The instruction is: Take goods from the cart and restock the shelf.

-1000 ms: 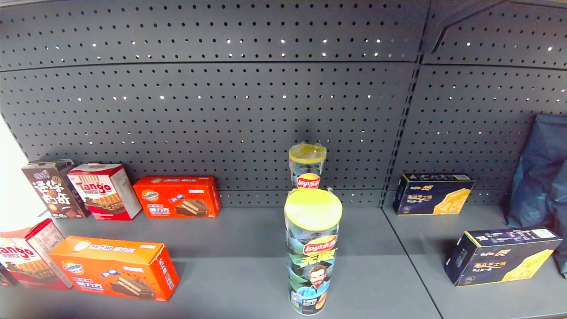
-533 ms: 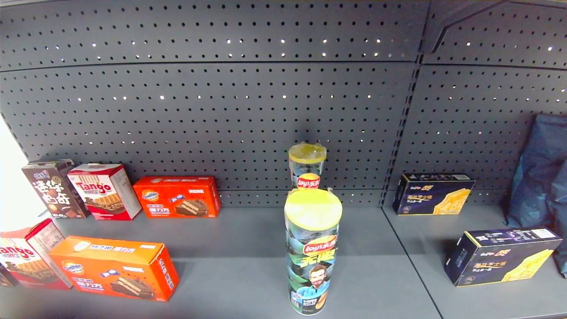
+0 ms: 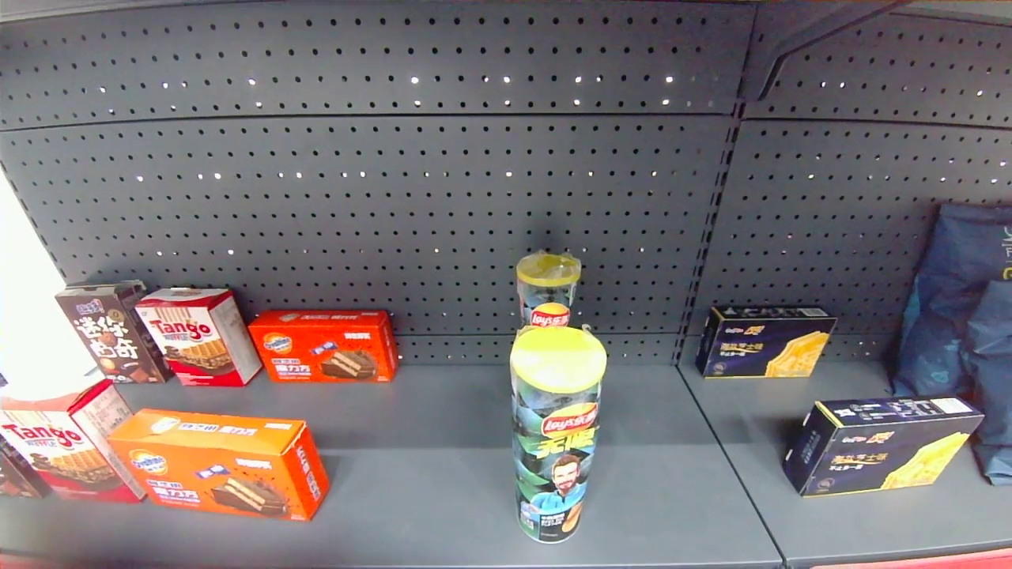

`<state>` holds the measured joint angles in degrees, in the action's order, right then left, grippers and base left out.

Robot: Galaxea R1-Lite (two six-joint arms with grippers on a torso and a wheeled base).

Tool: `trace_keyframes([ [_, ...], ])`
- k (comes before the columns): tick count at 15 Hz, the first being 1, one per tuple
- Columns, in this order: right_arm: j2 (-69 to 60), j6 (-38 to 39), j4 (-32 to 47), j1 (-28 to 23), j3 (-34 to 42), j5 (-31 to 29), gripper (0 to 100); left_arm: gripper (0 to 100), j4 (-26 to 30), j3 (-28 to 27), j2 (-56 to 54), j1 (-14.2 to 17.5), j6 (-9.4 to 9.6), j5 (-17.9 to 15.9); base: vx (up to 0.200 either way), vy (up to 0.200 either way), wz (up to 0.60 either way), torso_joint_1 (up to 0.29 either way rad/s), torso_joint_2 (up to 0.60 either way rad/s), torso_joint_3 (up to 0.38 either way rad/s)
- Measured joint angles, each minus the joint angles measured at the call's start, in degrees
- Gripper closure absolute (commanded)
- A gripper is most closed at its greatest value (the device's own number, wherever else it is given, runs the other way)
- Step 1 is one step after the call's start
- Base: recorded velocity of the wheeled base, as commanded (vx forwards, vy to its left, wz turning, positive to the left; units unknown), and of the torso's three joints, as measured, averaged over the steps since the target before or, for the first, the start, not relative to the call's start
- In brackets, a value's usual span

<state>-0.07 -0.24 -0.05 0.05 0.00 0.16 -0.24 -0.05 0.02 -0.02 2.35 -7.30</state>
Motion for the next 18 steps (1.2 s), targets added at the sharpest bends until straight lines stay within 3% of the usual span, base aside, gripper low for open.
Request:
trace_keyframes([
  [18, 0.0, 0.02, 0.07, -0.05, 0.0, 0.0, 0, 0, 0.02, 0.05, 0.0, 0.02, 0.02, 0.02, 0.0, 0.0, 0.0, 0.0, 0.0, 0.0],
])
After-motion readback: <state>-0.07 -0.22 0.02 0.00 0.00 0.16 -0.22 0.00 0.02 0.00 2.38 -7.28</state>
